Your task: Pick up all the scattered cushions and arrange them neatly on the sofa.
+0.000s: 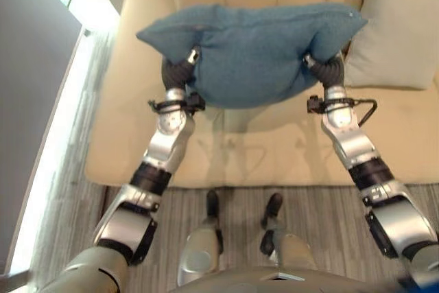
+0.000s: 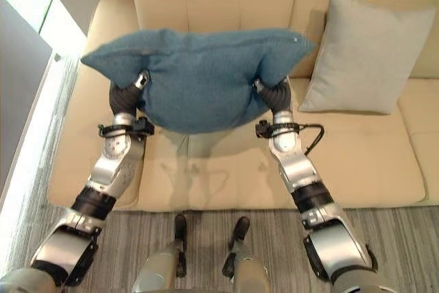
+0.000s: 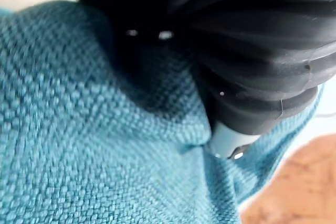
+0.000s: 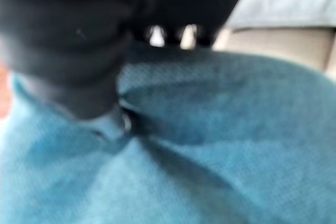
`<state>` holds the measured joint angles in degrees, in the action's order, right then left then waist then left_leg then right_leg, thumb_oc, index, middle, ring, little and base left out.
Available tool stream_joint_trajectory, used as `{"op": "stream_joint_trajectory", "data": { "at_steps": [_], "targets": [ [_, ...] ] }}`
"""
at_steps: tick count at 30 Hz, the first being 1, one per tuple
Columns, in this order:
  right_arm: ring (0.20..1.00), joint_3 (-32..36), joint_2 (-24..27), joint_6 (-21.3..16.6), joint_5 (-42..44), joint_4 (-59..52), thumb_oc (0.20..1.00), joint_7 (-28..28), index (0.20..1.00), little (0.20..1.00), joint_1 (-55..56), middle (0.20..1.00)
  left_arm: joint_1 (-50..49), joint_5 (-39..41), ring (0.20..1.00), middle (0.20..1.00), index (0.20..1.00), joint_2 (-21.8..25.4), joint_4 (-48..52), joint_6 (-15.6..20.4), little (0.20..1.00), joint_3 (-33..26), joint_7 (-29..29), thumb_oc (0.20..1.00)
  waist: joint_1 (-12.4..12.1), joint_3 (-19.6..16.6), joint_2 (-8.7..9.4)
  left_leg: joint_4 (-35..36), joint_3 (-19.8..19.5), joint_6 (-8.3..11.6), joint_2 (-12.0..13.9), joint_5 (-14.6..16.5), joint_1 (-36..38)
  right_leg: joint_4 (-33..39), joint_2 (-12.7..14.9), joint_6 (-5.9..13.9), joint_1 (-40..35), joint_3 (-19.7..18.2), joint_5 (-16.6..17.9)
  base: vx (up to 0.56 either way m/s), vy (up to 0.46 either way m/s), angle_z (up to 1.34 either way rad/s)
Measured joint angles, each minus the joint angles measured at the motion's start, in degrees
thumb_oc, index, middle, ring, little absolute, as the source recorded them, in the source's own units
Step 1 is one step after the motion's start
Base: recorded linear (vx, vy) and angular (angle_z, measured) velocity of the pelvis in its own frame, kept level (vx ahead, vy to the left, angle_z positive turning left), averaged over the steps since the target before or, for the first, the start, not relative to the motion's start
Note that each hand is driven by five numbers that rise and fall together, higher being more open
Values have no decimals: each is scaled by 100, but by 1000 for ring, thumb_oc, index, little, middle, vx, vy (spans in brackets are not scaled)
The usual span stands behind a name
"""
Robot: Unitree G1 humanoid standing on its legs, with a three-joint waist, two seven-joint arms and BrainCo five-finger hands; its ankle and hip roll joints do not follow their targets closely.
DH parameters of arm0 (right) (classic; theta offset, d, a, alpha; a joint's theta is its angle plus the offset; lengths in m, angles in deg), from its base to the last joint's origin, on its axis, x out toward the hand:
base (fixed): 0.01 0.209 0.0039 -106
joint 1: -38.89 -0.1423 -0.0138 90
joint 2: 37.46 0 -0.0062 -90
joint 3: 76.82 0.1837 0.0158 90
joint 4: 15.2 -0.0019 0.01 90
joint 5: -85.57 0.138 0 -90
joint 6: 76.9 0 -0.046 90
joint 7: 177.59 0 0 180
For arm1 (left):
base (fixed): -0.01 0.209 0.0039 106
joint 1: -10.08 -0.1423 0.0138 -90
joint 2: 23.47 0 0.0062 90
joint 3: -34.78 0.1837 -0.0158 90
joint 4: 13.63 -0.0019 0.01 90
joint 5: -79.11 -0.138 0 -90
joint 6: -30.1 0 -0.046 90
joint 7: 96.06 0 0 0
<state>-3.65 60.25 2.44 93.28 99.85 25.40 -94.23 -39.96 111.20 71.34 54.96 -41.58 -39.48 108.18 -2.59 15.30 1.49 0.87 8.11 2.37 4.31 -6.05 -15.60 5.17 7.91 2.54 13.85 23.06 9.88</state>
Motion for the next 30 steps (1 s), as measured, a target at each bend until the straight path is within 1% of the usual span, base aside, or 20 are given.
{"op": "stream_joint_trajectory", "data": {
  "at_steps": [1, 4, 6, 7, 8, 13, 18, 20, 23, 24, 25, 26, 27, 29, 30],
  "targets": [
    [200, -4, 29, 0, 1, 101, 200, 43, 200, 200, -240, 200, 236, 42, 200, 200, 200, 20, -148, 16, 200, 3, 42, 200, 14, 124, -38, -1, -36, -11, -19, -10, -49, 0, 20, 4, 28, 40, 5, -22, 67, 13],
    [200, -88, 102, 4, 12, 356, 200, 194, 200, 200, -752, 200, 747, 106, 200, 200, 200, 80, -491, 46, 200, 11, 118, 200, -7, 147, -55, 10, -63, -43, -56, -39, -350, -1, 31, -15, 319, 72, 36, 1, 60, 9],
    [200, -219, 108, 5, 49, 377, 200, 258, 200, 200, -854, 200, 811, 110, 200, 200, 200, 205, -543, 139, 200, 23, 118, 200, -10, 161, -64, 113, -73, -45, -75, -41, -402, -1, 69, -18, 413, 43, 38, -11, 80, 6],
    [200, -415, 123, -7, 55, 699, 200, 287, 200, 200, -1178, 200, 1189, 219, 200, 200, 200, 243, -1041, 268, 200, 105, 117, 200, -16, 162, -63, 110, -85, -46, -91, -42, -570, -1, 88, -17, 574, 35, 38, -12, 41, 4],
    [200, -466, 147, 0, 57, 860, 200, 302, 200, 200, -1333, 200, 1343, 345, 200, 200, 200, 248, -1226, 266, 200, 125, 117, 200, 3, 169, -61, 109, -80, -49, -98, -46, -664, -1, 95, -17, 662, 18, 38, -3, 47, 4],
    [200, -711, 127, 5, 47, 1031, 200, 445, 200, 200, -1344, 200, 1409, 554, 200, 200, 200, 240, -1558, 276, 200, 231, 117, 200, 38, 173, -60, 113, -84, -52, -119, -49, -800, -1, 121, -17, 808, -27, 40, 0, 7, 0],
    [200, -788, 108, 4, -66, 1026, 200, 530, 200, 200, -1389, 200, 1425, 557, 200, 200, 200, 265, -1591, 333, 200, 209, 117, 200, 101, 168, -51, 108, -69, -52, -118, -48, -911, -2, 121, -16, 951, -61, 41, 5, 28, -4],
    [200, -847, 104, 1, -197, 1036, 200, 548, 200, 200, -1459, 200, 1436, 558, 200, 200, 200, 334, -1591, 377, 200, 201, 117, 200, 153, 174, -38, 107, -55, -52, -120, -48, -953, -2, 122, -13, 1011, -135, 43, -13, 21, -6],
    [200, -865, 108, 4, -247, 1037, 200, 594, 200, 200, -1598, 200, 1544, 558, 200, 200, 200, 438, -1592, 384, 200, 199, 123, 200, 158, 174, -20, 100, -9, -52, -125, -48, -1054, -2, 121, -17, 1139, -199, 62, 7, 14, -9],
    [200, -869, 105, 7, -252, 1108, 200, 650, 200, 200, -1731, 200, 1696, 557, 401, 401, 401, 480, -1653, 384, 401, 202, 125, 401, 170, 173, -18, 101, -5, -52, -120, -48, -1132, -2, 120, -23, 1225, -200, 76, 3, 3, -7],
    [200, -883, 97, 16, -266, 1253, 200, 659, 200, 200, -1915, 200, 1924, 557, 1000, 1000, 1000, 482, -1844, 384, 1000, 210, 129, 1000, 169, 173, -18, 100, -5, -53, -115, -49, -1207, -2, 114, -26, 1314, -208, 108, -3, -4, -7],
    [250, -914, 102, 30, -282, 1374, 250, 664, 250, 250, -2104, 250, 2118, 557, 1000, 1000, 1000, 492, -1988, 384, 1000, 213, 146, 1000, 174, 172, -16, 93, 2, -79, -119, -70, -1286, -1, 111, -25, 1393, -222, 138, 1, -17, -5],
    [611, -953, 94, 47, -285, 1565, 611, 680, 611, 611, -2345, 611, 2335, 556, 1000, 1000, 1000, 513, -2149, 382, 1000, 234, 228, 1000, 176, 171, -15, 90, 13, -86, -123, -101, -1351, -1, 111, -21, 1459, -230, 170, 7, -18, -4],
    [1000, -1270, -30, 150, -282, 2329, 1000, 705, 1000, 1000, -3149, 1000, 3064, 561, 1000, 1000, 1000, 573, -2909, 328, 1000, 416, 352, 1000, 183, 169, -1, 86, 25, -77, -116, -154, -1485, -1, 107, -48, 1600, -276, 225, 0, 0, 0],
    [1000, -1394, -112, 200, -252, 2691, 1000, 715, 1000, 1000, -3591, 1000, 3446, 561, 1000, 1000, 1000, 599, -3095, 252, 1000, 460, 409, 1000, 174, 168, 1, 80, 20, -77, -106, -194, -1592, -1, 105, -54, 1701, -278, 245, 0, 0, 0]
  ]
}}
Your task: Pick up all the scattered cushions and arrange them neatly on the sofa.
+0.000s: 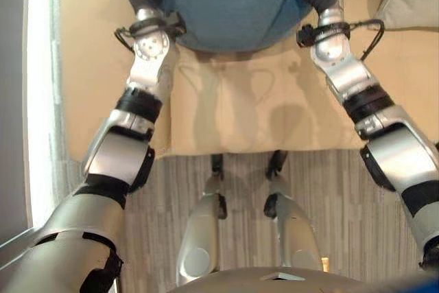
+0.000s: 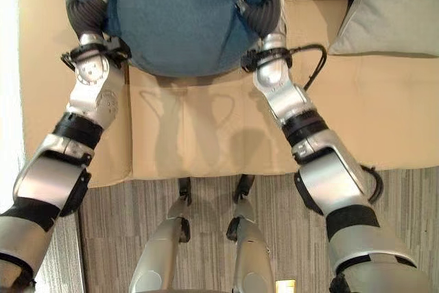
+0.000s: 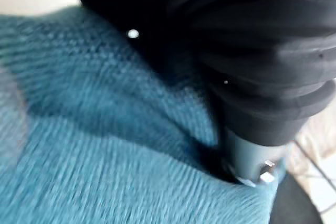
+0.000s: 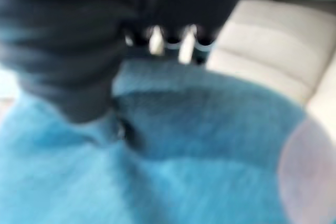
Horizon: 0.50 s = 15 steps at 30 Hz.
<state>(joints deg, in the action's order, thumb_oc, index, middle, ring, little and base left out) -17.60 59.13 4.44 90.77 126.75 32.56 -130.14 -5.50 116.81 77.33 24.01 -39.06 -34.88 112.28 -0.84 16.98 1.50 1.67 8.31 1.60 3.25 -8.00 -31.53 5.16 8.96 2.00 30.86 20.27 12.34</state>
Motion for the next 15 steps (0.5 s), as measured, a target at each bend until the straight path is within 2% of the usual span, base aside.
{"op": "stream_joint_trajectory", "data": {
  "at_steps": [3, 6, 8, 10, 15],
  "targets": [
    [1000, -317, -16, 112, 48, 714, 1000, 38, 1000, 1000, -593, 1000, 594, -10, 1000, 1000, 1000, 98, -292, -100, 1000, 260, 159, 1000, -36, 1, 2, -76, -54, 13, 47, -24, -192, 0, -39, -26, 131, 3, 25, 0, -18, 5],
    [1000, -937, 91, 274, 131, 1000, 1000, -38, 1000, 1000, -922, 1000, 780, -16, 1000, 1000, 1000, 175, -368, -262, 1000, 440, 182, 1000, -61, 1, 2, -82, -99, 40, 84, -43, -233, 1, -72, -34, 153, 0, 30, 104, -21, 1],
    [1000, -1421, 338, 393, 117, 1210, 1000, -231, 1000, 1000, -1198, 1000, 937, -27, 1000, 1000, 1000, 247, -518, -312, 1000, 677, 153, 1000, -165, 1, 2, -82, -110, 53, 108, -52, -283, -1, -99, -37, 208, -24, 32, -33, 2, -1],
    [1000, -1439, 358, 451, 122, 1299, 1000, -304, 1000, 1000, -1262, 1000, 956, -26, 1000, 1000, 1000, 264, -529, -325, 1000, 679, 97, 1000, -182, 1, 2, -179, -153, 59, 104, -56, -363, -2, -83, -44, 211, 40, 37, 12, 9, 9],
    [1000, -1714, 848, 515, 67, 1690, 1000, -496, 1000, 1000, -1489, 1000, 1267, -122, 1000, 1000, 1000, 422, -1035, -421, 1000, 1137, -164, 1000, -298, 2, 2, -187, -310, 80, 85, -78, -365, -3, -69, -45, 122, 180, 38, -25, 27, 13]
  ]
}}
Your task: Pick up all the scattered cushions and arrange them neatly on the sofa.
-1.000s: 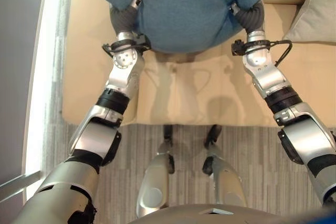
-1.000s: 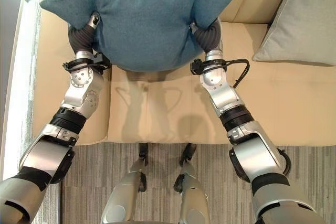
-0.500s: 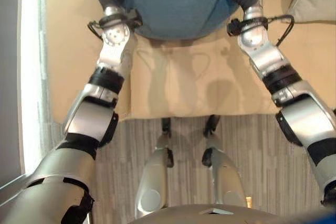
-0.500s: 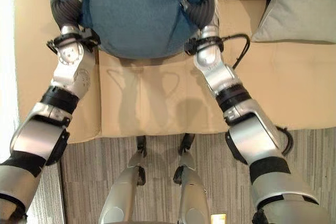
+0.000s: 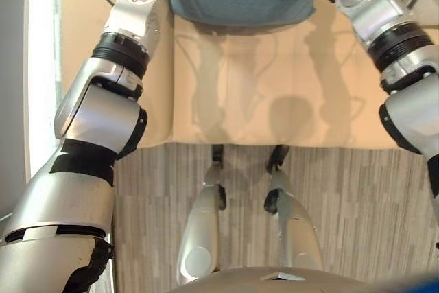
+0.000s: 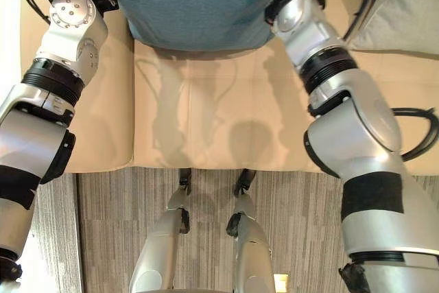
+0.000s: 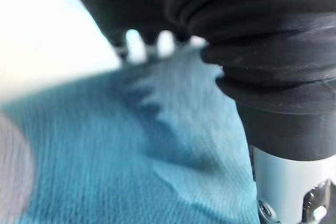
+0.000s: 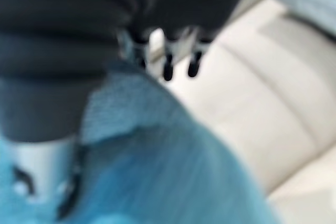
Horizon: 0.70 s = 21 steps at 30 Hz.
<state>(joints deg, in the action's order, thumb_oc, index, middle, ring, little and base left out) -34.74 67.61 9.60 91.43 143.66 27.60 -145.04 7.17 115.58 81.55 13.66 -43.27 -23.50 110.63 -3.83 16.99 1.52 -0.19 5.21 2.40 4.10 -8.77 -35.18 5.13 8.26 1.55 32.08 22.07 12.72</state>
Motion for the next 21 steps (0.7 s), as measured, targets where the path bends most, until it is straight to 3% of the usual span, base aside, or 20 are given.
{"op": "stream_joint_trajectory", "data": {
  "at_steps": [6, 8, 13, 21],
  "targets": [
    [1000, -84, 166, 82, -237, 91, 1000, 2, 1000, 1000, -60, 1000, 172, -62, 1000, 1000, 1000, 633, 8, -18, 1000, 216, -174, 1000, -21, 0, 0, 11, -57, -16, -25, -24, 17, 0, 17, 0, -47, 41, 0, 10, 31, 5],
    [1000, -142, 213, 123, -502, 97, 1000, 42, 1000, 1000, -59, 1000, 212, -412, 1000, 1000, 1000, 888, 2, -26, 1000, 204, -123, 1000, -28, 0, 0, 10, -72, -12, -25, -41, 14, 0, 16, 0, -49, 43, 0, 7, 17, 2],
    [1000, -228, 353, 202, -872, 232, 1000, 259, 1000, 1000, -64, 1000, 328, -1159, 1000, 1000, 1000, 1004, -203, -269, 1000, 419, 132, 1000, -33, 0, 0, 8, -98, -14, -45, -56, 13, -18, 27, 0, -55, 41, 0, 9, 16, 1],
    [1000, -429, 557, 268, -1068, 285, 1000, 310, 1000, 1000, -69, 1000, 321, -1362, 1000, 1000, 1000, 994, -152, -270, 1000, 423, 266, 1000, -22, 0, 0, 9, -96, -17, -75, -59, 15, -22, 62, 1, -51, 41, 1, 7, 26, 0]
  ]
}}
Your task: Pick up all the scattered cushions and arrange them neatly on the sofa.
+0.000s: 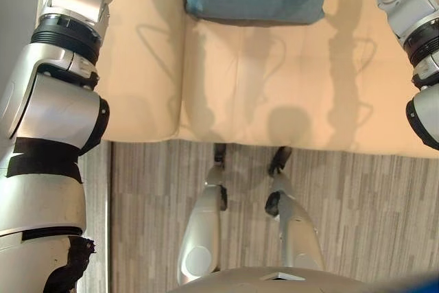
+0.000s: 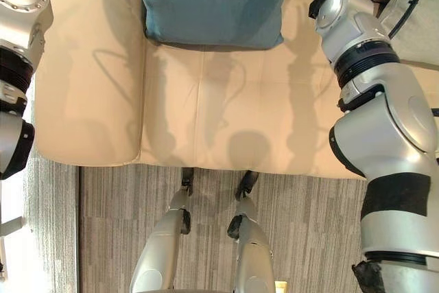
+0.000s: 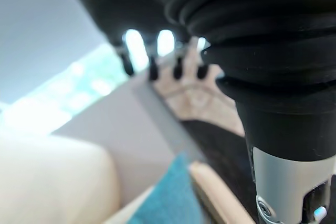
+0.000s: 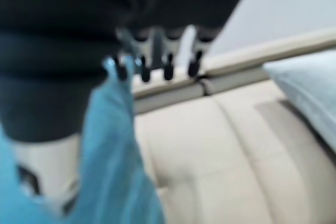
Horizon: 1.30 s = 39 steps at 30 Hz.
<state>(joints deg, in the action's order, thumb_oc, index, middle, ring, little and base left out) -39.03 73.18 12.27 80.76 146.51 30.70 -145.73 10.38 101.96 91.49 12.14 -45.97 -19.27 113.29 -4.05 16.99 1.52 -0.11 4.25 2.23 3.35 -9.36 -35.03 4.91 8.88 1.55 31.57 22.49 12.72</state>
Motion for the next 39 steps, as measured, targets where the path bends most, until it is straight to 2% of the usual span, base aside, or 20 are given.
{"op": "stream_joint_trajectory", "data": {
  "at_steps": [2, 6, 9, 10, 11, 13, 14, 15, 16, 18, 19, 21, 22, 23, 26, 28, 33, 36, 38, 39],
  "targets": [
    [1000, -498, 30, 60, -564, 305, 1000, 52, 1000, 1000, -40, 1000, 2, -360, 1000, 1000, 1000, -37, -70, -44, 1000, 20, 102, 1000, -2, 0, 0, 0, -2, 0, -14, 0, -7, 0, 14, 0, 5, 1, 0, 0, 0, 0],
    [1000, -213, 264, 172, -666, 303, 1000, 125, 1000, 1000, -35, 1000, 2, -609, 1000, 1000, 1000, 43, 15, -192, 1000, -20, 240, 1000, -12, 0, 0, 4, -3, 0, -34, 0, -19, 1, 34, 6, 19, 0, 1, 19, -2, 0],
    [1000, 46, 866, 135, -552, -331, 1000, 146, 1000, 1000, 164, 1000, -522, -589, 1000, 1000, 1000, 537, 1134, -78, 1000, -389, 261, 1000, -23, 0, -1, 14, -8, 0, -34, 0, 16, 4, 32, 13, -24, 5, -5, 49, -14, 1],
    [1000, 332, 1130, 101, -359, -927, 1000, 109, 1000, 1000, 378, 1000, -876, -545, 1000, 1000, 1000, 775, 1798, -48, 1000, -628, 220, 1000, -10, 1, -2, 18, -7, 0, -34, 0, 36, 8, 32, 14, -42, 12, -5, 47, -23, -2],
    [1000, 912, 1654, -69, -88, -2163, 1000, 121, 1000, 1000, 1043, 1000, -2087, -526, 1000, 1000, 1000, 1208, 3219, 315, 1000, -1356, 219, 1000, 10, 2, -2, 39, 12, 0, -43, 0, 167, 10, 21, 28, -149, 9, -15, 43, -24, -3],
    [1000, 1236, 1818, -123, 52, -2798, 1000, 58, 1000, 1000, 1908, 1000, -3256, -394, 1000, 1000, 1000, 1250, 3881, 459, 1000, -1732, 166, 1000, -2, 2, -2, 143, 12, 1, -38, 0, 606, 16, 19, 80, -542, 7, -56, 50, -18, 1],
    [1000, 1875, 1990, -190, 164, -3796, 1000, -87, 1000, 1000, 2902, 1000, -4533, -309, 1000, 1000, 1000, 1257, 4798, 459, 1000, -2458, 13, 1000, 51, -1, 2, 239, 0, 25, -58, 18, 909, 6, 28, 247, -810, -2, -192, 81, -13, 9],
    [1000, 2386, 2315, -458, 167, -4713, 1000, -101, 1000, 1000, 3925, 1000, -5833, -329, 1000, 1000, 1000, 1310, 5614, 664, 1000, -3066, -51, 1000, 71, -6, 7, 309, -4, 37, -82, 28, 1083, 14, 59, 297, -965, -24, -263, 71, -15, 3],
    [1000, 2475, 2271, -517, 184, -4619, 1000, -136, 1000, 1000, 4241, 1000, -6273, -309, 1000, 1000, 1000, 1172, 5610, 703, 1000, -3240, -79, 1000, 48, -10, 9, 352, 10, 39, -86, 30, 1224, 14, 62, 284, -1065, -70, -287, 88, -17, -1],
    [1000, 3928, 1965, -729, 322, -5042, 1000, -334, 1000, 1000, 5783, 1000, -7534, -161, 1000, 1000, 1000, 753, 6090, 742, 1000, -4109, -329, 1000, -3, -17, 11, 421, 5, 95, -73, 103, 1462, 12, 31, 256, -1262, -80, -359, 90, -39, -2],
    [1000, 4030, 1969, -731, 398, -4886, 1000, -391, 1000, 1000, 6244, 1000, -7907, -64, 1000, 1000, 1000, 632, 6003, 759, 1000, -4196, -341, 1000, -30, -21, 9, 404, 7, 95, -79, 103, 1535, 6, 41, 268, -1344, -75, -369, 80, -40, 2],
    [1000, 4993, 1482, -802, 449, -5407, 1000, -727, 1000, 1000, 7602, 1000, -8894, 145, 1000, 1000, 1000, -22, 6347, 784, 1000, -4780, -738, 1000, -35, -23, 10, 432, 3, 137, -61, 207, 1782, 23, 34, 310, -1585, -48, -426, 71, -11, -1],
    [1000, 4889, 1352, -800, 513, -5241, 1000, -804, 1000, 1000, 7900, 1000, -9181, 281, 1000, 1000, 1000, -287, 6159, 803, 1000, -4746, -759, 1000, 6, -58, 13, 460, 2, 137, -70, 208, 1935, 22, 44, 326, -1719, -54, -442, 96, -25, -9],
    [1000, 4671, 1398, -756, 514, -5042, 1000, -984, 1000, 1000, 8014, 1000, -9292, 361, 1000, 1000, 1000, -297, 5871, 715, 1000, -4549, -870, 1000, -14, -130, -11, 499, 11, 147, -64, 262, 2004, 21, 42, 356, -1756, -51, -495, 96, -32, -10],
    [1000, 4890, 931, -884, 490, -5259, 1000, -1418, 1000, 1000, 8776, 1000, -9781, 543, 1000, 1000, 1000, -944, 5709, 691, 1000, -4472, -1491, 1000, 46, -285, -14, 521, 88, 174, -46, 310, 2244, 24, 21, 360, -1956, -79, -497, 83, -28, -10],
    [1000, 4875, 616, -941, 461, -5062, 1000, -1726, 1000, 1000, 9095, 1000, -10192, 775, 1000, 1000, 1000, -1075, 5183, 568, 1000, -4078, -2008, 1000, 83, -436, -27, 528, 150, 194, -27, 373, 2491, 28, 30, 375, -2173, -129, -536, 56, -11, -11],
    [1000, 4311, -66, -976, -10, -3968, 1000, -2124, 1000, 1000, 9414, 1000, -10512, 723, 1000, 1000, 1000, -1989, 2834, 110, 1000, -3357, -2776, 1000, 304, -1038, -235, 530, 173, 162, 20, 429, 2850, 57, -5, 404, -2532, -127, -626, 26, -58, -4],
    [1000, 4052, -479, -939, -242, -3175, 1000, -2184, 1000, 1000, 9440, 1000, -10129, 339, 1000, 1000, 1000, -2520, 943, -121, 1000, -3421, -2828, 1000, 328, -1188, -294, 530, 193, 184, 71, 470, 3082, 58, -54, 389, -2747, -139, -669, -9, -55, -3],
    [1000, 3972, -686, -928, -403, -2984, 1000, -2190, 1000, 1000, 9597, 1000, -10092, 296, 1000, 1000, 1000, -2983, 339, -273, 1000, -3397, -2911, 1000, 374, -1246, -330, 531, 195, 177, 103, 466, 3115, 57, -88, 388, -2778, -139, -674, -34, -71, -2],
    [1000, 3930, -674, -919, -467, -3013, 1000, -2200, 1000, 1000, 9710, 1000, -10164, 212, 1000, 1000, 1000, -3096, 476, -357, 1000, -3335, -2958, 1000, 395, -1248, -330, 530, 192, 189, 130, 457, 3115, 56, -112, 381, -2779, -140, -672, -36, -106, 1]
  ]
}}
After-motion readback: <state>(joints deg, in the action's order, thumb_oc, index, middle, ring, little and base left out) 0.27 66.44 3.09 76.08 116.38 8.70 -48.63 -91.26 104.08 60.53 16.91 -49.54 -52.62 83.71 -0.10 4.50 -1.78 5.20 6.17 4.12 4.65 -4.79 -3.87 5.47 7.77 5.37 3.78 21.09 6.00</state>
